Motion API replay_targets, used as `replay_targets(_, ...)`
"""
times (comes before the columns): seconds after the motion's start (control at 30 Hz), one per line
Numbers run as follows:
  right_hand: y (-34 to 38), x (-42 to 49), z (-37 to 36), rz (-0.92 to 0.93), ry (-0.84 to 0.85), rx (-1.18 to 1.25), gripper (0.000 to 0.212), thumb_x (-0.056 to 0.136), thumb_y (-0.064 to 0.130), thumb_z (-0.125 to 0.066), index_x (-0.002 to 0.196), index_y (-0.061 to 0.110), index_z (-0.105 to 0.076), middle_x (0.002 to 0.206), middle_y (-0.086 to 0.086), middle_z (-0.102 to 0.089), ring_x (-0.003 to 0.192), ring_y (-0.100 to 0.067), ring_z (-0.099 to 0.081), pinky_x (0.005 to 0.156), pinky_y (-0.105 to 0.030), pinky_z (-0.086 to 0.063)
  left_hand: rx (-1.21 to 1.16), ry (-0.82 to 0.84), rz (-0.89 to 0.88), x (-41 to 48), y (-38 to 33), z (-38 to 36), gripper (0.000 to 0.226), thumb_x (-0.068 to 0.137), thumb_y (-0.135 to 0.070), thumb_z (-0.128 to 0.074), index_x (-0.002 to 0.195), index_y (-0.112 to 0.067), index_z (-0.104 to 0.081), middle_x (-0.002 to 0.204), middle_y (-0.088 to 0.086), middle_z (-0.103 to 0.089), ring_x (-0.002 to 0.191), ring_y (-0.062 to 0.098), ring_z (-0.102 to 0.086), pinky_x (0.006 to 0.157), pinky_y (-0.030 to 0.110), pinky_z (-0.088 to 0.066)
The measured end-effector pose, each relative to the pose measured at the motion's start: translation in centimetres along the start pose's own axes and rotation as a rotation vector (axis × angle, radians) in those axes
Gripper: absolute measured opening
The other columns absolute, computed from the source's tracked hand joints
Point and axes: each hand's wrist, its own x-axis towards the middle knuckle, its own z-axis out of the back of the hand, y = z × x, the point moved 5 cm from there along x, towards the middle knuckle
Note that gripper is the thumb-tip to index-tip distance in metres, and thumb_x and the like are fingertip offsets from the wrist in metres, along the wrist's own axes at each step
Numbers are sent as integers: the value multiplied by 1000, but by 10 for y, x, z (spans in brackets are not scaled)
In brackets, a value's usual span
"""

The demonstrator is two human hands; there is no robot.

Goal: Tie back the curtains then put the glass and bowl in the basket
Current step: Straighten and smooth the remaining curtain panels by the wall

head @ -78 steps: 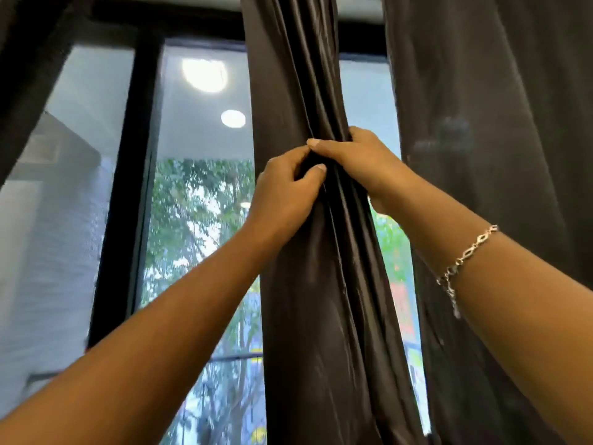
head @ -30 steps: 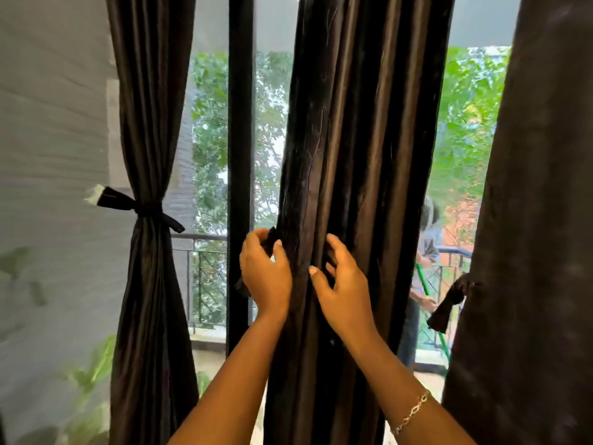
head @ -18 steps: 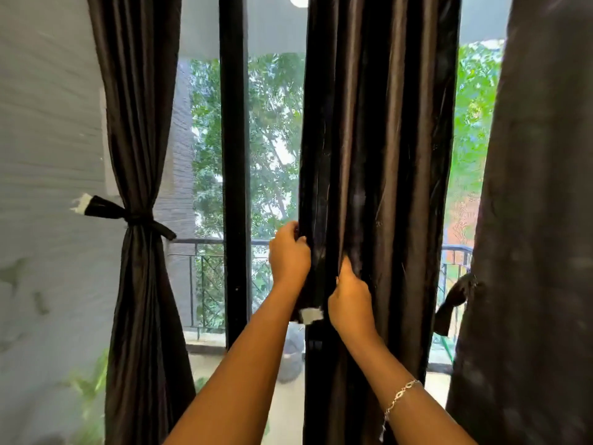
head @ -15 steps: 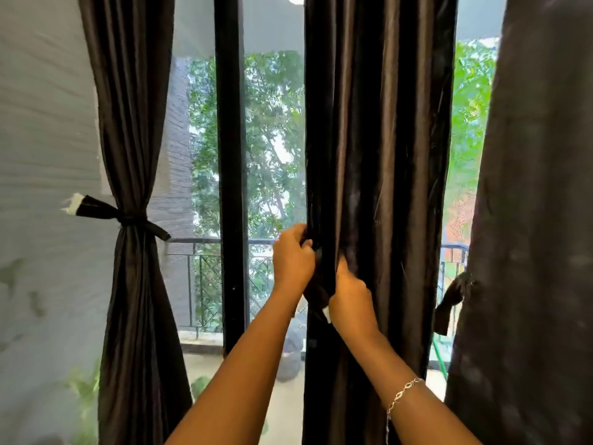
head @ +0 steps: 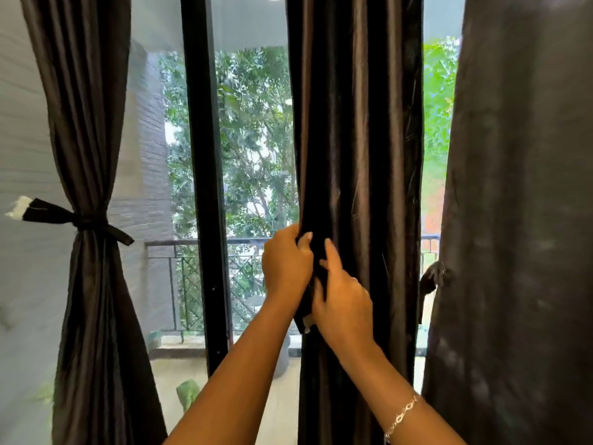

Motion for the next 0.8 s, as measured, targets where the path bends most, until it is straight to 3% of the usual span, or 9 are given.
replay_targets(0.1, -2, -16, 32, 111, -478, 181, 44, 91, 23, -43, 132, 8, -47, 125, -8, -60, 116, -20, -55, 96, -29, -44, -33, -28, 37, -2, 5, 1, 17, 92, -15, -52, 86, -7, -66, 58, -3, -52, 53, 12, -46, 47, 24, -28)
replay_targets(0.17, -14, -13, 39, 85, -544, 261, 46, 89, 20, -46, 134, 7, -44, 135, -10, -50, 127, -19, -43, 106, -30, -35, -45, -29, 47, -2, 6, 0, 18, 91, -15, -53, 84, -6, -66, 55, -6, -48, 51, 10, -45, 46, 24, -27)
replay_targets(0.23, -28, -3, 41, -67, -481, 349, 55, 88, 23, -51, 139, 9, -37, 137, -11, -47, 128, -20, -42, 106, -36, -36, -48, -21, 38, -2, 3, -1, 18, 91, -15, -54, 83, -5, -66, 53, -6, -48, 50, 10, -45, 45, 24, -27)
replay_targets(0.3, -34, 4, 32, -196, -279, 351, 60, 90, 20, -54, 144, 14, -29, 129, -16, -56, 116, -31, -54, 93, -42, -46, -74, -19, 47, -3, 0, -2, 17, 90, -14, -54, 80, -7, -66, 52, -6, -48, 49, 8, -44, 45, 23, -27)
replay_targets(0.4, -31, 6, 15, -200, -19, 152, 57, 92, 5, -43, 146, 14, -25, 116, -20, -62, 102, -39, -60, 82, -44, -48, -77, -7, 51, -7, -4, -3, 22, 90, -14, -56, 68, -12, -58, 50, -3, -46, 48, 13, -43, 46, 25, -26)
replay_targets(0.5, -19, 1, 3, -128, 65, 138, 60, 90, 1, -40, 146, 18, -26, 125, -16, -59, 107, -35, -59, 85, -42, -48, -139, 47, 35, -7, -8, -10, 26, 89, -13, -56, 63, -12, -57, 52, 0, -49, 51, 14, -45, 48, 25, -30)
replay_targets(0.63, -10, 0, -5, -80, 90, 135, 55, 95, 11, -39, 146, 24, -23, 132, -8, -54, 110, -30, -60, 90, -41, -48, -178, 56, -16, -13, -15, -12, 48, 91, -16, -54, 47, -22, -36, 45, -6, -34, 43, 5, -31, 47, 28, -22)
replay_targets(0.73, -12, 1, -9, -93, 70, 199, 42, 95, 19, -39, 137, 24, -39, 117, -8, -63, 100, -29, -65, 83, -42, -52, -244, 21, -44, -21, -18, -10, 53, 90, -34, -56, 46, -22, -29, 42, -6, -27, 39, 8, -26, 45, 22, -18)
replay_targets(0.8, -12, 0, -10, -95, 92, 221, 46, 91, 27, -35, 137, 25, -40, 114, -8, -65, 95, -29, -66, 80, -42, -53, -197, 14, -48, -21, -18, -9, 51, 89, -31, -58, 46, -24, -32, 42, -7, -32, 40, 7, -31, 43, 20, -21)
